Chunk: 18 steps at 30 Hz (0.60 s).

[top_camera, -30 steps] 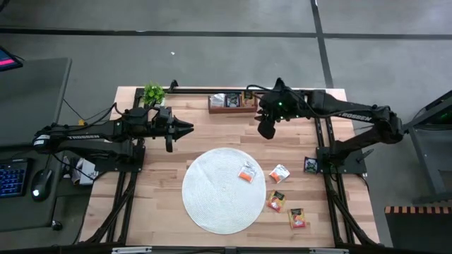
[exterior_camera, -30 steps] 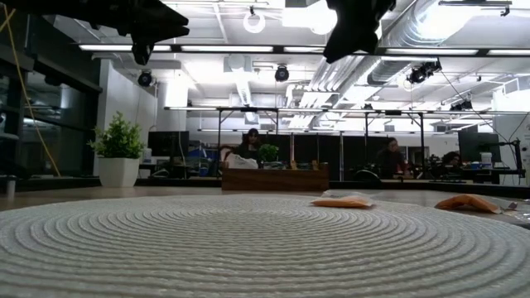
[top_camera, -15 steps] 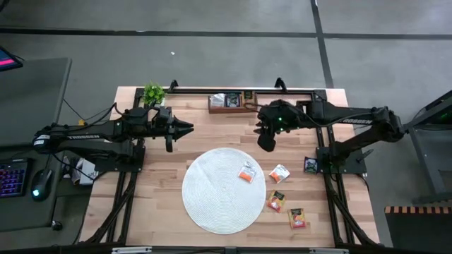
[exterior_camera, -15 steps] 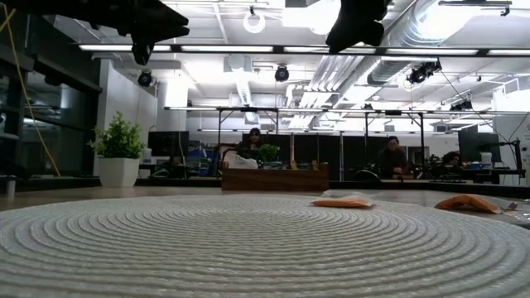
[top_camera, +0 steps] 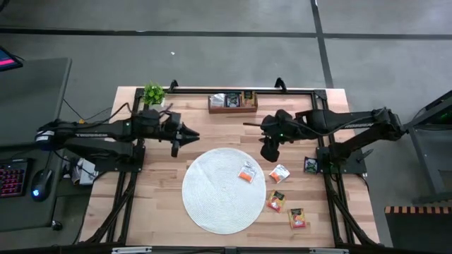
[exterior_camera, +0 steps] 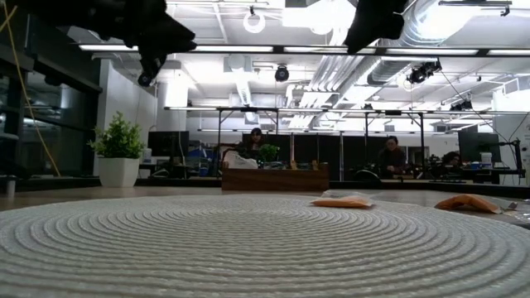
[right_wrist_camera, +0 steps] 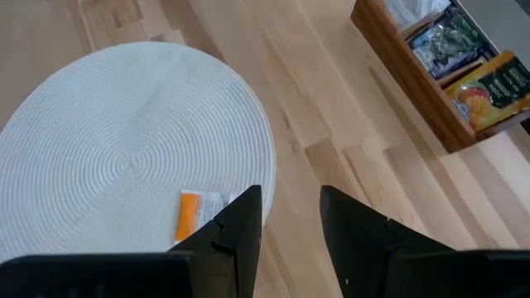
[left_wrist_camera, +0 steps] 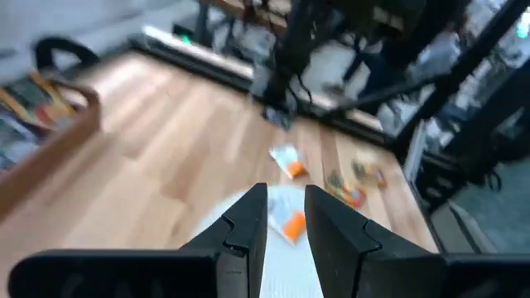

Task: Pick & Place Tea
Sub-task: Put the white tea bag into the left section of the wooden organizer

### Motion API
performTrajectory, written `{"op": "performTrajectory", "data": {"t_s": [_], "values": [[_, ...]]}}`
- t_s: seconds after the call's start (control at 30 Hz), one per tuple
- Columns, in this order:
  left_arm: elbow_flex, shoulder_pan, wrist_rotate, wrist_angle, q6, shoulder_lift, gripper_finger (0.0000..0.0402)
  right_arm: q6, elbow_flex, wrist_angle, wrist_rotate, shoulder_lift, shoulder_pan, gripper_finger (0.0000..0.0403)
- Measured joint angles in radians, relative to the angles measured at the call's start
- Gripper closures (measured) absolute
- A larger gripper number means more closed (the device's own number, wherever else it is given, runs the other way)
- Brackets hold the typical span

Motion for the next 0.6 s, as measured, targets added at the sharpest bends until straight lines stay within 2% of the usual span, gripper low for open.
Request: {"op": "performTrajectory", "data": {"t_s": [0.23,0.33,0.6], "values": [[0.0,0.0,0.129,0.016,-0.003,0.138,0.0318,0.009,0.0,-0.026,0.055,0.0,0.015,0.0282],[0.0,-0.002,0.172,0.082,-0.003,0.197,0.0318,0.018,0.0,-0.06,0.097,0.0,0.014,0.0282],[0.0,-0.067,0.135,0.253,-0.056,0.355,0.0318,0.083,0.0,-0.101,0.136,0.0,-0.007,0.0282]]}}
